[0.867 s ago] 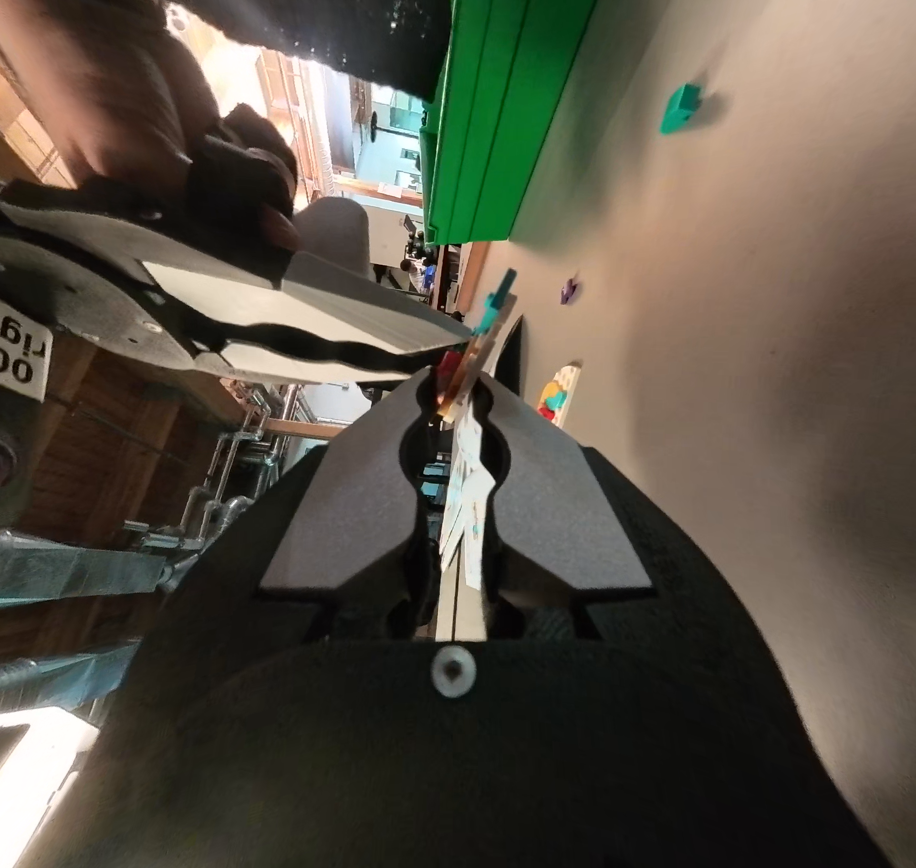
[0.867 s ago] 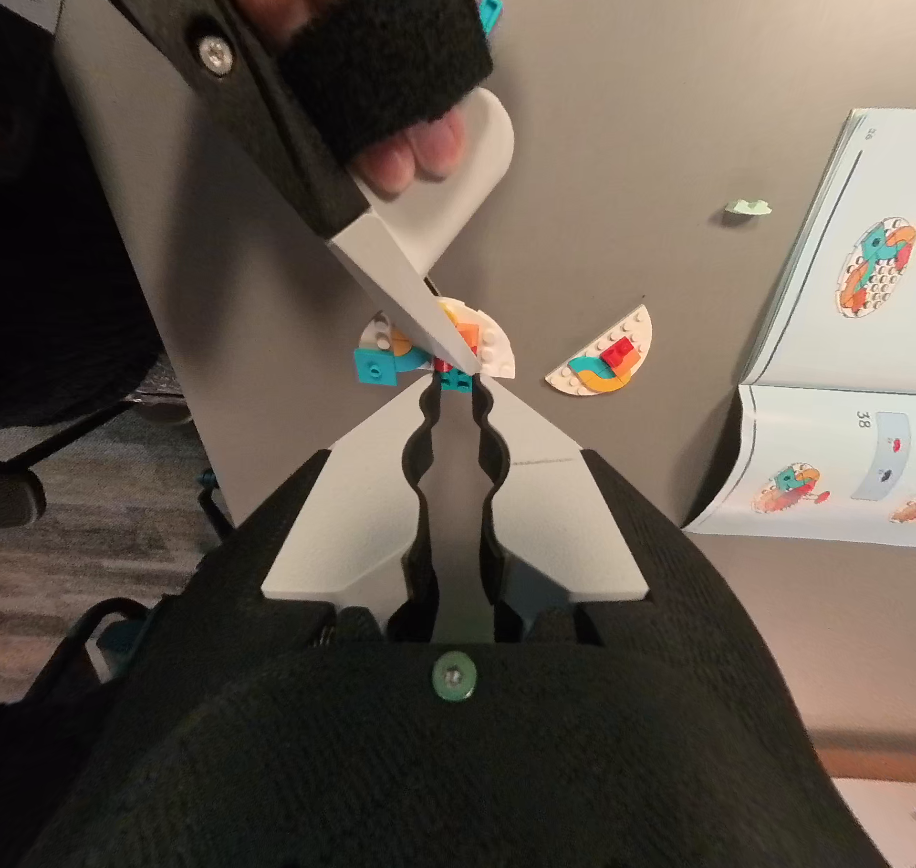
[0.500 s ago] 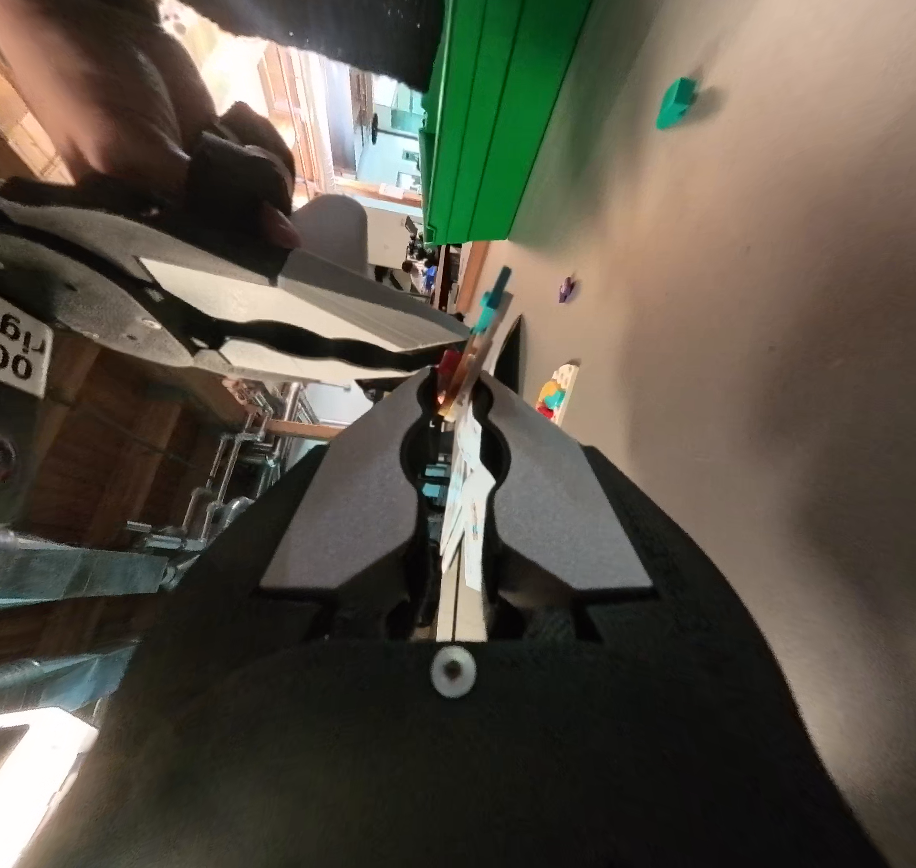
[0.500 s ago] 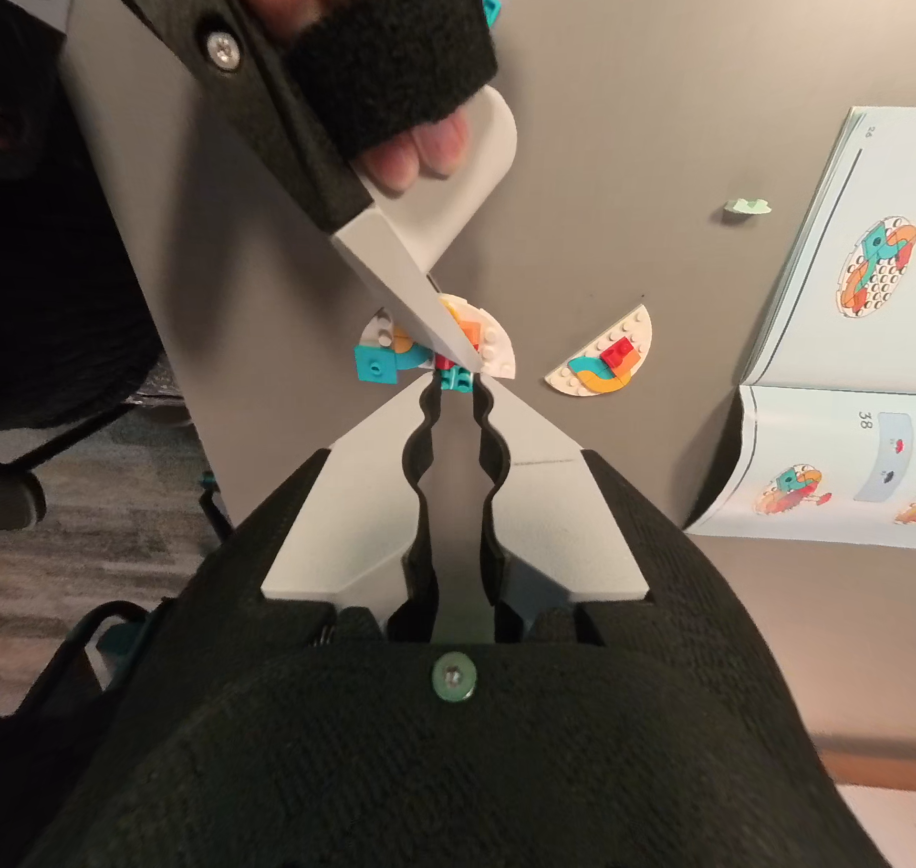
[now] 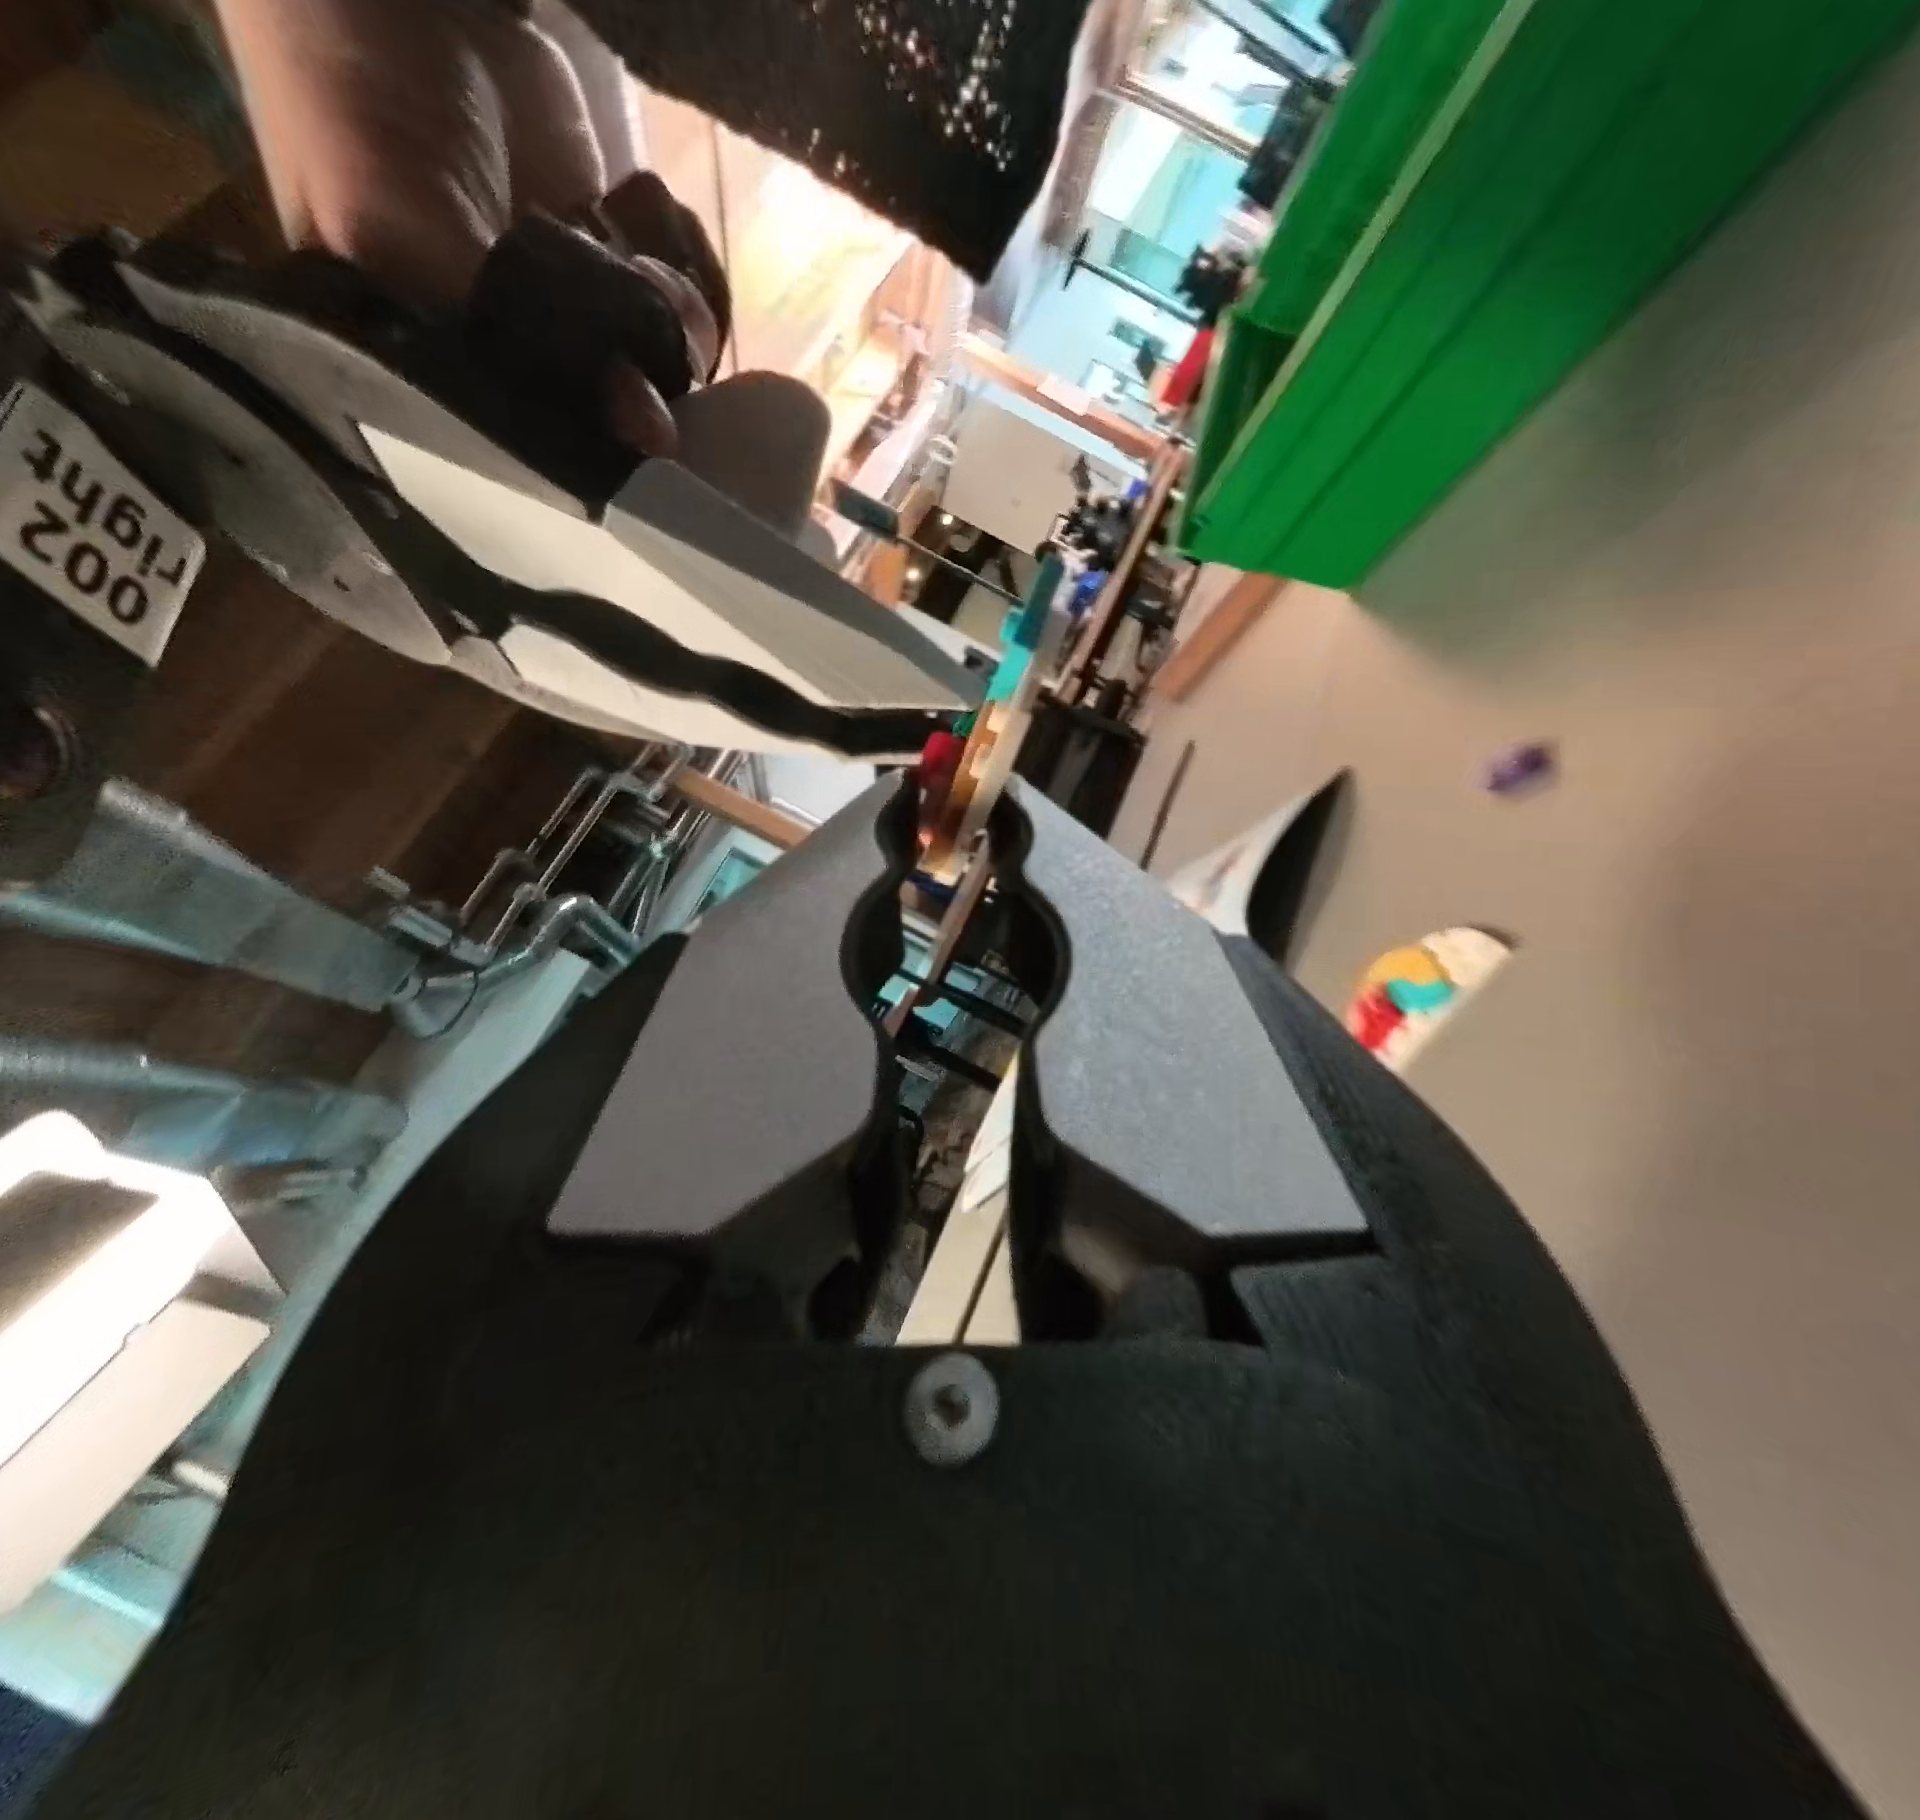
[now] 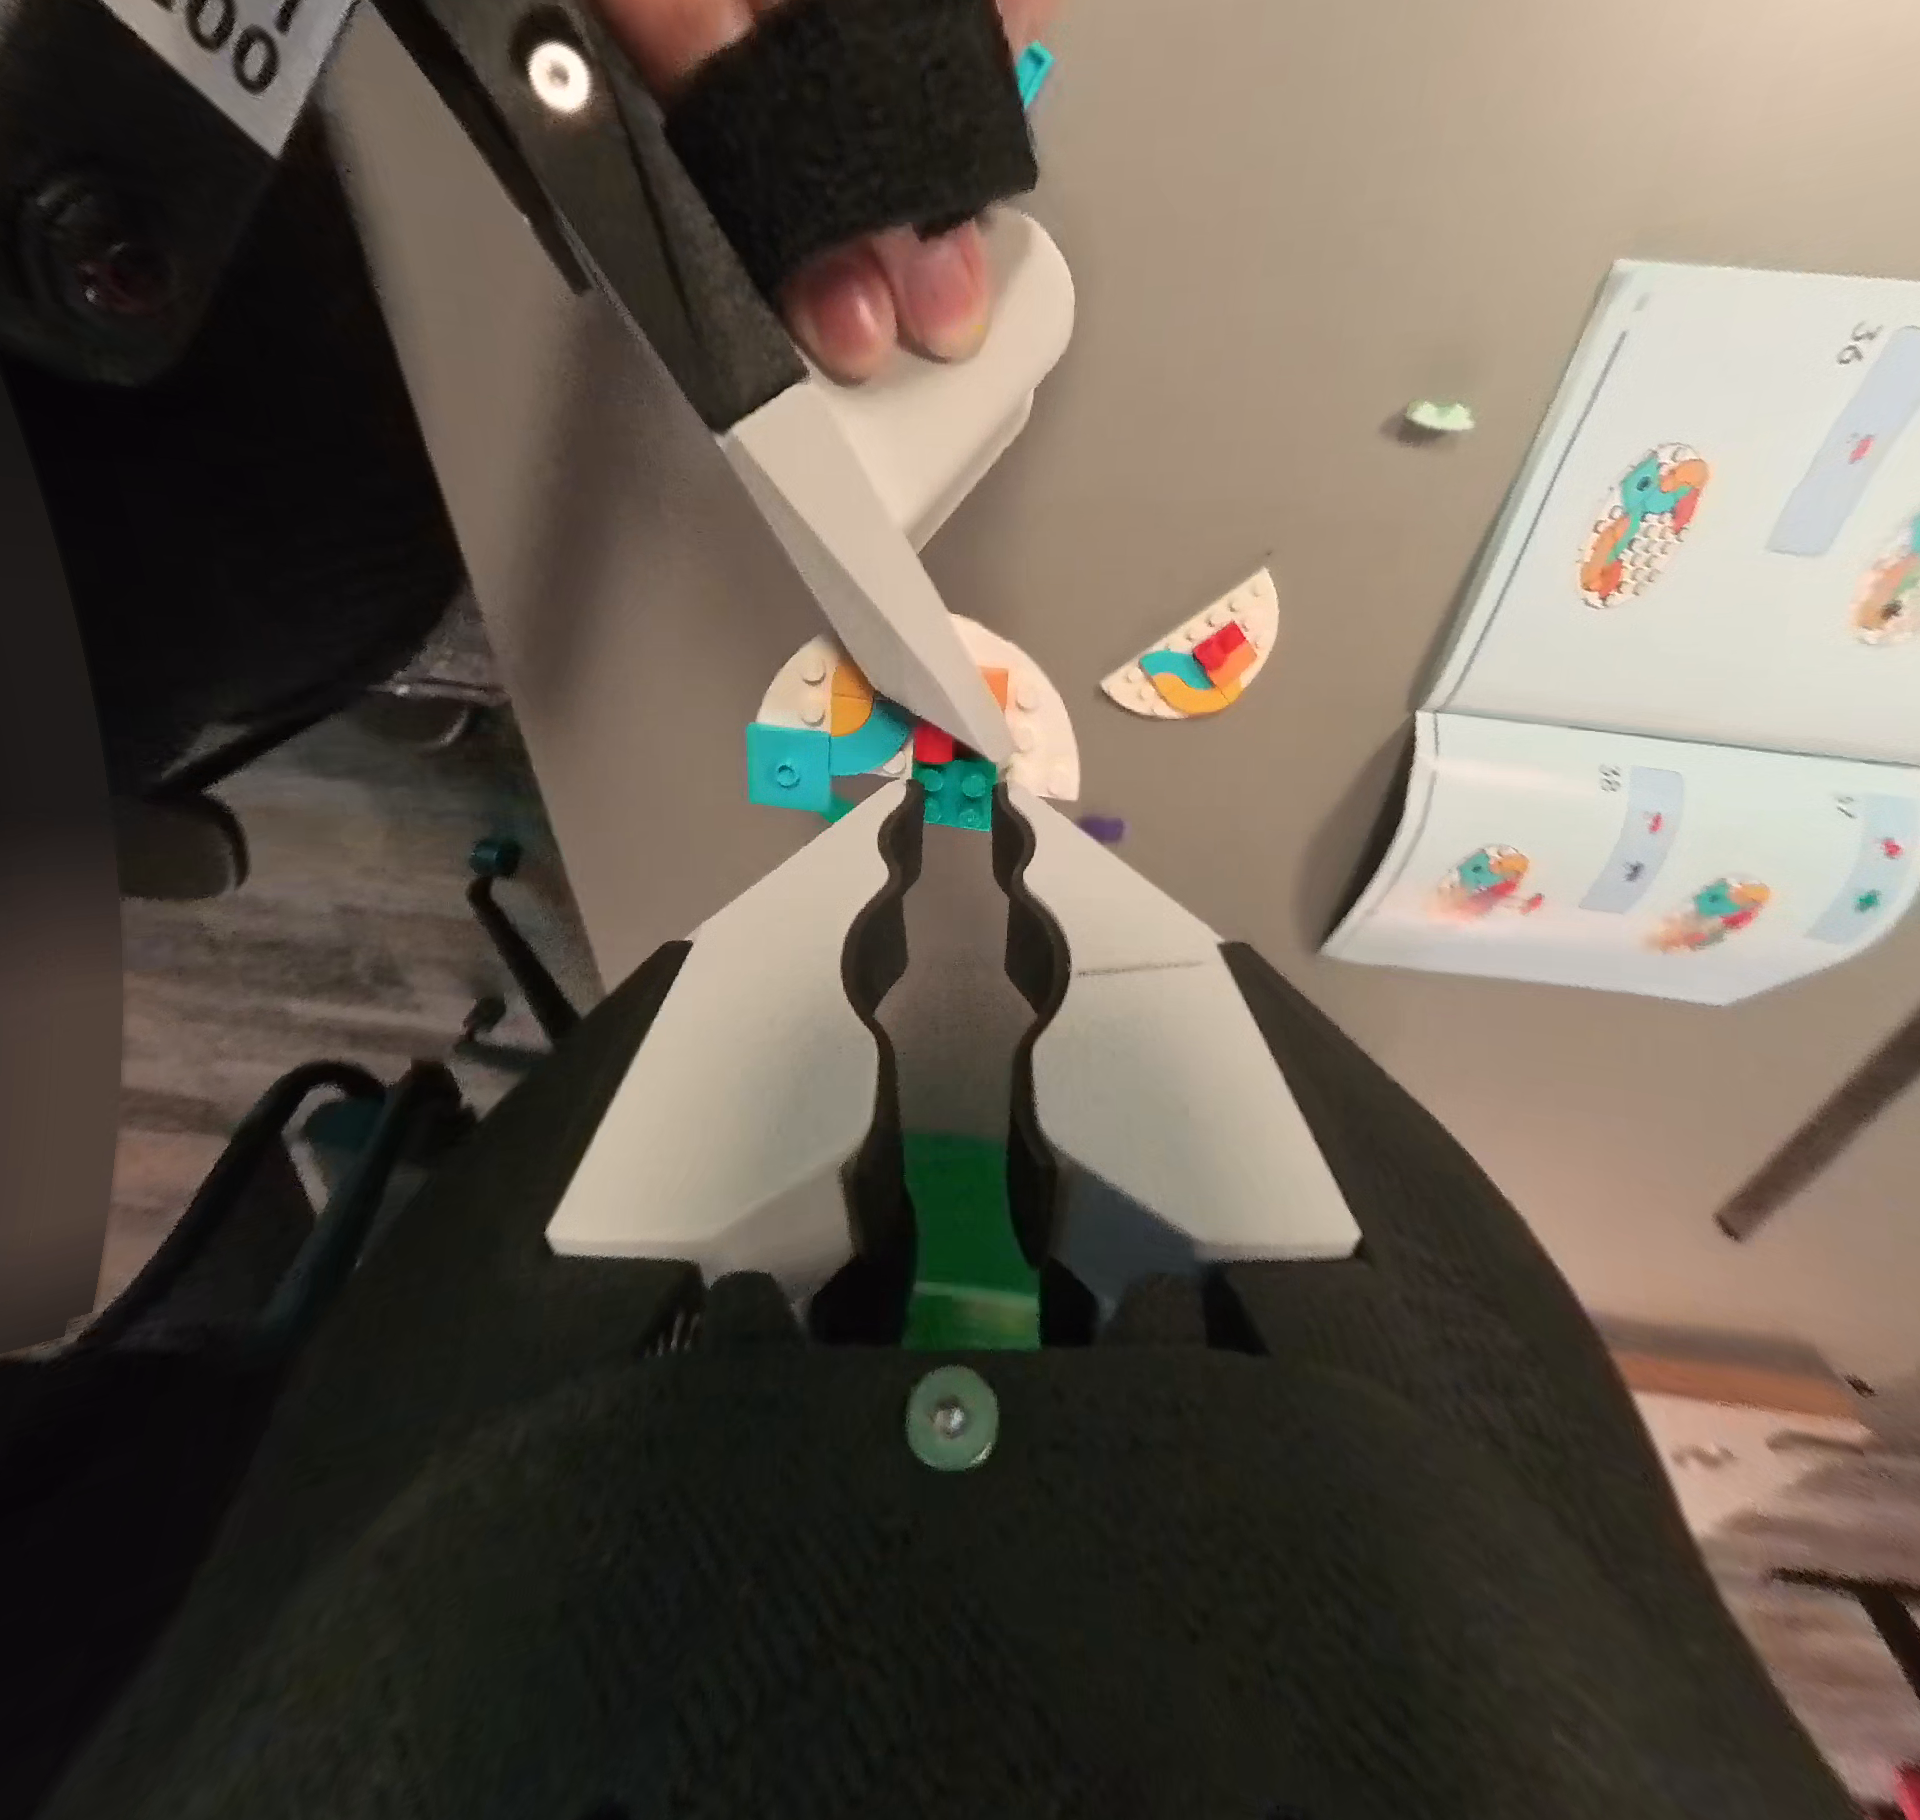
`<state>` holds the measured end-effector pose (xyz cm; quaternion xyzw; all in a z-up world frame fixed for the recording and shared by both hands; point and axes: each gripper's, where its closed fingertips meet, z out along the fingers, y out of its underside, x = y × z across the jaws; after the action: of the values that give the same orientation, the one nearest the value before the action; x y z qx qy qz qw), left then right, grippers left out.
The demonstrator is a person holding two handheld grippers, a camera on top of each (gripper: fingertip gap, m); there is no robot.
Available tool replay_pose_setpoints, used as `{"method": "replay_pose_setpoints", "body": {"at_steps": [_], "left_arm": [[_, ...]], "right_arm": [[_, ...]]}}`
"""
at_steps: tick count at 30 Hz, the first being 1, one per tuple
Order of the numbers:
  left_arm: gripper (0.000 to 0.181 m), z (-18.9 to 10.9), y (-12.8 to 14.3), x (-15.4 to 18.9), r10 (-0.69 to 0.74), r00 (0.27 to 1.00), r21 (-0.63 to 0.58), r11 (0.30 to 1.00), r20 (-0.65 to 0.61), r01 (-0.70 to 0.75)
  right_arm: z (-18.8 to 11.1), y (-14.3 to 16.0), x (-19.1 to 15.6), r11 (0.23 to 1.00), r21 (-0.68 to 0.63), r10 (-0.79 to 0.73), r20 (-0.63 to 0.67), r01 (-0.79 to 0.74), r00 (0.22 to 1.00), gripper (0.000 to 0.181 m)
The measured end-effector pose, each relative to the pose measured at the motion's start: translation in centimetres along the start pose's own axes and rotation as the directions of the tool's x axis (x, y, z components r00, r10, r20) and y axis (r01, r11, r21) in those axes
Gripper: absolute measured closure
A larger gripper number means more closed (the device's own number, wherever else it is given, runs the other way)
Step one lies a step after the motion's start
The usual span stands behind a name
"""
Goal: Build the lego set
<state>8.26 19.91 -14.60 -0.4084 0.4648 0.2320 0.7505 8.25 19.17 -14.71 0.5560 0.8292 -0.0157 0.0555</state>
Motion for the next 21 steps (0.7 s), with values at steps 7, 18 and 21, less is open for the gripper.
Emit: {"method": "replay_pose_setpoints", "body": {"at_steps": [7,18,21], "left_arm": [[0.17,3.1,-2.2,-8.6,-0.089,0.978,0.073,0.994,0.188,0.076],[0.17,2.8,-5.8,-18.6,-0.265,0.909,0.27,0.946,0.322,0.18],[0.17,2.1,-6.2,-19.6,-0.299,0.889,0.299,0.933,0.346,0.198]], "right_arm": [[-9.4,0.3,0.8,0.961,-0.276,0.0,0.006,0.002,1.0,0.17],[-19.0,-2.1,-1.3,0.848,-0.528,0.03,-0.022,-0.037,0.999,0.169],[-19.8,-2.8,-2.0,0.821,-0.569,0.032,-0.013,-0.034,0.999,0.17]]}}
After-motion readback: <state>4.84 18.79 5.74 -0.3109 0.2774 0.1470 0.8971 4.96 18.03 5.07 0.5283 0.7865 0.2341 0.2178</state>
